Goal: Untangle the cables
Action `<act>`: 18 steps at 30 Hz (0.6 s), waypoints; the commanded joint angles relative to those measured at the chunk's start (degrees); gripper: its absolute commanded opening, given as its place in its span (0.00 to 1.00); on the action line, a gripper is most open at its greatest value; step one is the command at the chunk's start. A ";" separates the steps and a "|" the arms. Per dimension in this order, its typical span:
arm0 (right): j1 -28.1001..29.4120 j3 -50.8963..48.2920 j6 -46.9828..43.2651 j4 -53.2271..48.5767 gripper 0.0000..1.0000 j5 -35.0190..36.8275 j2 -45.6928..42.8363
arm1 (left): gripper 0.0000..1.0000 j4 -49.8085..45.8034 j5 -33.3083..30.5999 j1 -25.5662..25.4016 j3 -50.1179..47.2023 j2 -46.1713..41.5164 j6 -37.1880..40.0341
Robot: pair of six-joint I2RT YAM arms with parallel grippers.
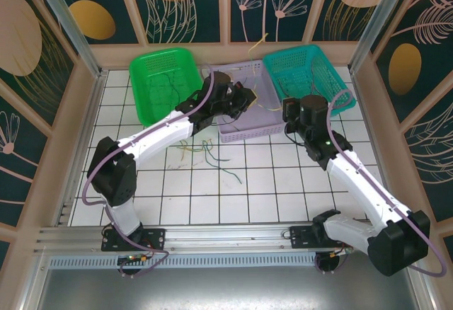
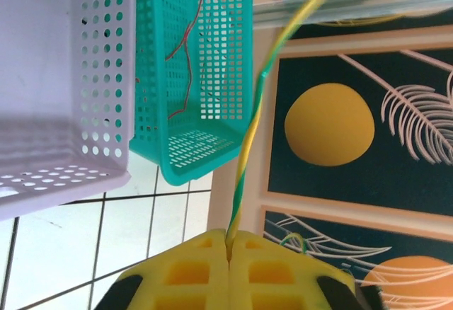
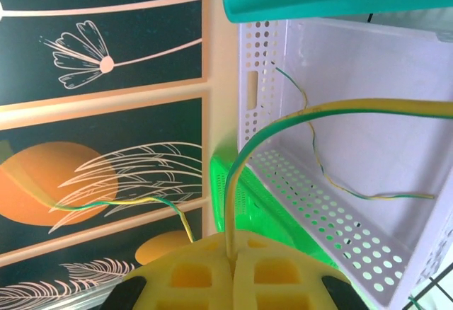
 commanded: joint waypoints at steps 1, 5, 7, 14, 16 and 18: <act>0.11 -0.72 0.59 -0.18 0.00 -2.37 -1.13 | 0.00 1.10 0.33 -0.22 0.85 0.53 1.29; -3.61 1.90 -4.72 -6.14 0.36 -7.53 -1.40 | 0.00 -1.83 -0.73 1.14 1.71 0.91 6.57; -5.95 4.13 -8.54 -11.77 0.59 -8.60 -2.27 | 0.00 -3.73 -0.02 2.95 2.63 1.94 9.21; -12.97 9.32 -22.53 -22.91 0.73 -7.33 -8.06 | 0.00 -6.68 -3.18 8.92 5.35 6.52 18.44; -13.94 10.21 -24.83 -24.22 0.73 -7.16 -8.66 | 0.00 -6.99 -3.77 9.75 7.70 8.91 20.45; -14.14 10.89 -25.91 -25.15 0.72 -6.90 -8.98 | 0.00 -7.47 -4.37 10.42 10.37 11.55 21.44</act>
